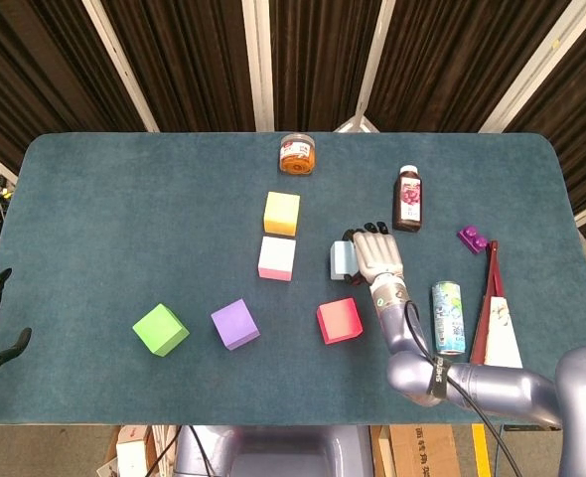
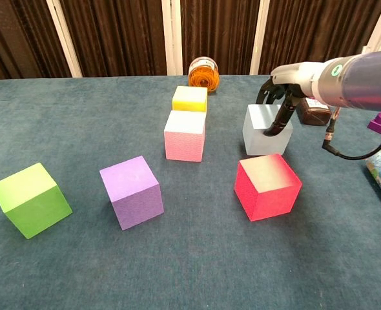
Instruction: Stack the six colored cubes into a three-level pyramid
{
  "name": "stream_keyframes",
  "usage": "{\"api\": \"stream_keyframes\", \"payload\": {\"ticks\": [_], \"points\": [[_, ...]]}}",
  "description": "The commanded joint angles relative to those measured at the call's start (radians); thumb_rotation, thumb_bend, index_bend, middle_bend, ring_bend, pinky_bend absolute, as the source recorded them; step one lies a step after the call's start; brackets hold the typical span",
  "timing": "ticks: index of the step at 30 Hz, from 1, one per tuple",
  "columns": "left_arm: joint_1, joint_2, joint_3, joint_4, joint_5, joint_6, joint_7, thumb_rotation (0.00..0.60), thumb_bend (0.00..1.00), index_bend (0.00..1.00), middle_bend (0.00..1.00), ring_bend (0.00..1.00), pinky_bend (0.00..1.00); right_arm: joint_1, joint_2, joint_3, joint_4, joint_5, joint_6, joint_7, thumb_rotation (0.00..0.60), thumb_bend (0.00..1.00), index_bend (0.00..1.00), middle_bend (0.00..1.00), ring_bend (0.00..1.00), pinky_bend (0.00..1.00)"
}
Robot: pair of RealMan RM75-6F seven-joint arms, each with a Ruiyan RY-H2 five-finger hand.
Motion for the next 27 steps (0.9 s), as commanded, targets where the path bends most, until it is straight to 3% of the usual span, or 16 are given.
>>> {"api": "stream_keyframes", "payload": {"ticks": [1, 14, 27], "points": [[-0.001, 0.001, 0.0, 0.001, -0.002, -0.003, -0.002, 0.6, 0.38, 0.03, 0.0, 0.0, 0.01, 0.057, -0.022, 0.038, -0.001, 0.106, 0.028, -0.066, 0.6, 0.28, 0.32, 0.3, 0.13, 0.0], [-0.007, 0.003, -0.008, 0.005, -0.029, -0.017, -0.005, 0.6, 0.38, 0.03, 0.0, 0.0, 0.01, 0.195, -0.104, 0.139, 0.107, 0.373, 0.069, -0.227, 0.6, 0.28, 0.32, 0.29, 0.13, 0.0], [-0.012, 0.004, -0.014, 0.009, -0.048, -0.026, -0.007, 0.6, 0.38, 0.03, 0.0, 0.0, 0.01, 0.229, -0.158, 0.187, 0.187, 0.434, 0.072, -0.28, 0.6, 0.28, 0.32, 0.3, 0.13, 0.0]]}}
